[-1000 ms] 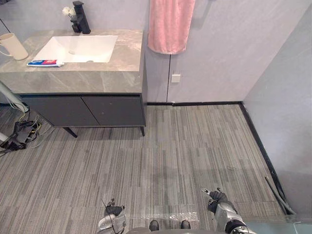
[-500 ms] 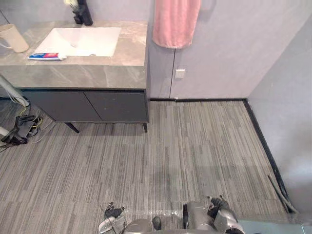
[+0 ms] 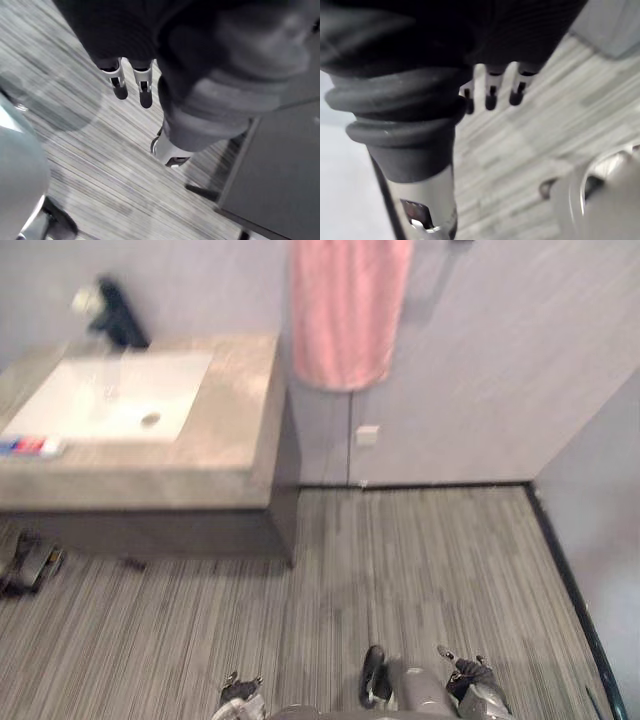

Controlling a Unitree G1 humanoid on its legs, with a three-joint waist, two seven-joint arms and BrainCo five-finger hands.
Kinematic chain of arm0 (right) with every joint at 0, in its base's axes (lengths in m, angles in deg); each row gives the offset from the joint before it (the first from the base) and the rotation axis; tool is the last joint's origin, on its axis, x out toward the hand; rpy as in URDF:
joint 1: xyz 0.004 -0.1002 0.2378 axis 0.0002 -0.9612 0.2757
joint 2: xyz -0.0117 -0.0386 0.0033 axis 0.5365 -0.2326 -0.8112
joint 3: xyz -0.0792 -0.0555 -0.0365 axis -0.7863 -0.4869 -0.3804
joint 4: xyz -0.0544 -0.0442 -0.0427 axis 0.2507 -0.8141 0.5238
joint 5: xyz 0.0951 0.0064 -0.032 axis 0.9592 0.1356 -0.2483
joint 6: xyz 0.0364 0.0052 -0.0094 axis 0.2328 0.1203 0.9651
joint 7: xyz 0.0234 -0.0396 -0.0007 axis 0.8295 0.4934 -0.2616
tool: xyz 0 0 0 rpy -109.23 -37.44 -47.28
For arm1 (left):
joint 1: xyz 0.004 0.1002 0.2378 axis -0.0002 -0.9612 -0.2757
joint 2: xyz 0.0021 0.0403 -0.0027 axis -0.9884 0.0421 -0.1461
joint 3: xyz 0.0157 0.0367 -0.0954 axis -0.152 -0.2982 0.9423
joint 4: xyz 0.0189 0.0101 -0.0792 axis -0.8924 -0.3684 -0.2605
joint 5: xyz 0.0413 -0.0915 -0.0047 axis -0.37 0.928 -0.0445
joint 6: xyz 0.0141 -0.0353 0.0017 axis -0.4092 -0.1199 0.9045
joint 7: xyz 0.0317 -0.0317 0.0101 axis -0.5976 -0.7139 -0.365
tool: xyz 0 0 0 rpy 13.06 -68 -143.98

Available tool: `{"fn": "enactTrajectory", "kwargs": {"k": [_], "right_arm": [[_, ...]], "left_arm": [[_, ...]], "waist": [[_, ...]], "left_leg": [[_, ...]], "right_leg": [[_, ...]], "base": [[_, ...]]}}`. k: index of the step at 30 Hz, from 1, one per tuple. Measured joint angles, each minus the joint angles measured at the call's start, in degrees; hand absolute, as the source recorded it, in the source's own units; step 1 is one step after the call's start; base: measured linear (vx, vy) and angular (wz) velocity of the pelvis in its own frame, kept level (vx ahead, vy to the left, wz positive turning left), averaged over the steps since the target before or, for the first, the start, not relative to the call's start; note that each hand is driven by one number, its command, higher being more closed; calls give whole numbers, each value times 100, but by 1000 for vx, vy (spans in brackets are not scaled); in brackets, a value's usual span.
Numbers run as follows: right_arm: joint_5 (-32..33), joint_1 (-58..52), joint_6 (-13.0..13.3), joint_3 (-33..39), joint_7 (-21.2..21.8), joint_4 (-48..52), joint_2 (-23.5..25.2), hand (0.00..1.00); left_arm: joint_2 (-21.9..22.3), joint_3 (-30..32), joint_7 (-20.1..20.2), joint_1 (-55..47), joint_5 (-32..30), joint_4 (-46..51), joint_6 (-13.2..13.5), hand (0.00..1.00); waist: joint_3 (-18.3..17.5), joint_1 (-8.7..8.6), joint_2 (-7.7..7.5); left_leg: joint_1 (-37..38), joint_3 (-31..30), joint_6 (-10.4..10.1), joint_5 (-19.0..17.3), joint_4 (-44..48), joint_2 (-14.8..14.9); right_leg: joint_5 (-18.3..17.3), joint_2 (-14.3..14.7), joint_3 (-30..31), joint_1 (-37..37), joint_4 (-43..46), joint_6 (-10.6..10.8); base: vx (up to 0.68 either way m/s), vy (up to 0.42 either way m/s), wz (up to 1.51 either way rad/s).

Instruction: Organize washtable

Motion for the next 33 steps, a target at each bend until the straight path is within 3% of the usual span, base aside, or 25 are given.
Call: {"fn": "enactTrajectory", "kwargs": {"k": [1, 3, 4, 6, 7, 9, 11, 13, 14, 15, 17, 19, 20, 22, 24, 25, 27, 30, 32, 33], "right_arm": [[1, 89, 2, -21, 12, -43, 41, 0], [22, 181, -26, -183, 25, -109, 323, 0], [21, 156, -28, -282, 21, -116, 374, 0], [20, 204, -39, -544, -4, -120, 462, 0], [20, 238, -40, -600, -8, -119, 462, 0], [8, 264, -42, -707, -74, -117, 468, 0], [-18, 236, -34, -714, -97, -120, 446, 0], [-107, 180, -54, -717, -92, -129, 465, 0], [-214, 194, -63, -709, -61, -181, 512, 0], [-230, 199, -70, -719, -27, -262, 510, 0], [-432, 180, -151, -531, 38, -274, 520, 0], [-464, 126, -192, -485, 70, -282, 521, 0], [-462, 112, -178, -440, 60, -237, 521, 0], [-435, 111, -153, -448, 68, -201, 520, 0], [-427, 94, -152, -439, 61, -204, 524, 0], [-423, 81, -147, -444, 57, -199, 530, 0], [-369, -96, -134, -427, 49, -188, 552, 0], [-276, -93, -125, -494, 50, -150, 524, 0], [-207, -99, -133, -597, 49, -160, 521, 0], [-193, -124, -146, -670, 53, -146, 521, 0]], "left_arm": [[-11, 51, 25, 35, 1, 72, 12, 0], [-86, 82, 88, 25, 125, 200, 17, 0], [-77, 122, 109, -11, 208, 247, 17, 0], [-66, 275, 98, -12, 348, 440, 46, 0], [-55, 285, 99, -12, 353, 444, 64, 0], [15, 385, 91, 15, 389, 433, 92, 0], [74, 518, 85, -12, 398, 429, 108, 0], [106, 969, -69, -30, 567, 329, -19, 0], [134, 1224, -100, -230, 594, 226, -30, 0], [114, 1313, -97, -330, 636, 166, -27, 0], [-116, 1492, -107, -685, 652, -185, -214, 0], [-344, 1138, 50, -955, 516, -399, -331, 0], [-296, 1157, 53, -1053, 502, -419, -368, 0], [-200, 1189, 51, -1149, 531, -431, -399, 0], [-265, 1205, 42, -1212, 558, -422, -401, 0], [-364, 1199, 13, -1236, 558, -416, -408, 0], [-395, 1134, -13, -1260, 556, -289, -404, 0], [-423, 1143, -25, -1184, 554, -268, -362, 0], [-502, 1198, -146, -1050, 575, -263, -279, 0], [-592, 1195, -155, -973, 569, -252, -215, 0]], "waist": [[42, 65, -54], [170, 241, -436], [151, 292, -528], [160, 463, -647], [172, 463, -653], [226, 463, -661], [199, 500, -625], [103, 633, -720], [48, 789, -832], [29, 837, -923], [-36, 906, -1165], [21, 916, -1280], [24, 949, -1293], [65, 954, -1206], [55, 960, -1223], [41, 892, -1220], [-13, 856, -1096], [-6, 825, -1031], [-33, 758, -1104], [-39, 706, -1211]], "left_leg": [[-418, 179, 18, -106, 477, 132], [-1207, 631, 343, -547, 691, 269], [-1397, 663, 370, -679, 532, 278], [-1989, 627, 532, -987, -977, 220], [-2114, 589, 534, -988, -1414, 187], [-2321, 449, 463, -901, -2936, 56], [-2310, 423, 383, -833, -3697, 74], [-2351, 561, 342, -219, -3302, -20], [-2365, 736, 457, -114, -2994, -95], [-2361, 861, 572, -239, -2862, -130], [-2073, 1331, 943, -540, -2764, -245], [-1608, 1420, 1036, -604, -2962, -349], [-1249, 1459, 1039, -604, -3186, -409], [-798, 1451, 1068, -618, -3517, -426], [-511, 1404, 1121, -667, -3752, -421], [-415, 1270, 1034, -723, -3795, -431], [-295, 819, 960, -698, -4105, -355], [-319, 441, 966, -689, -4232, -182], [-498, 181, 801, -790, -3974, -192], [-607, -46, 573, -918, -3693, -294]], "right_leg": [[-147, 111, 161, 233, -46, -9], [-339, 96, 508, 929, -295, 42], [-371, 88, 603, 1052, -392, 91], [-461, 66, 998, 1562, -753, 225], [-494, 49, 1062, 1659, -814, 258], [-749, -130, 1326, 2106, -921, 518], [-1061, -260, 1559, 2359, -908, 722], [-1384, -467, 1972, 2431, -784, 967], [-1501, -671, 2334, 2398, -670, 1110], [-1505, -747, 2485, 2373, -548, 1117], [-1339, -1037, 2780, 1826, 849, 1345], [-941, -1065, 2860, 1319, 2394, 1502], [-772, -1146, 2858, 1079, 3106, 1541], [-565, -1244, 2779, 634, 3688, 1602], [-444, -1385, 2558, 266, 3474, 1573], [-31, -1419, 2340, 185, 3173, 1478], [196, -1361, 1984, 187, 3171, 1326], [-892, -1380, 1584, 244, 2079, 1369], [-913, -1533, 1644, 348, 924, 1365], [-822, -1636, 1533, 457, 662, 1743]], "base": [[482, -133, -69], [513, -98, -61], [559, -121, -72], [510, -15, -81], [500, 119, -64], [507, 219, -51], [442, 266, -57], [520, 405, -108], [552, 443, -140], [574, 416, -123], [551, 374, -64], [473, 289, -2], [365, 181, 19], [181, 43, 16], [117, -51, 18], [112, -135, 38], [98, -183, 38], [24, -200, 4], [51, -264, 51], [90, -310, 85]]}}
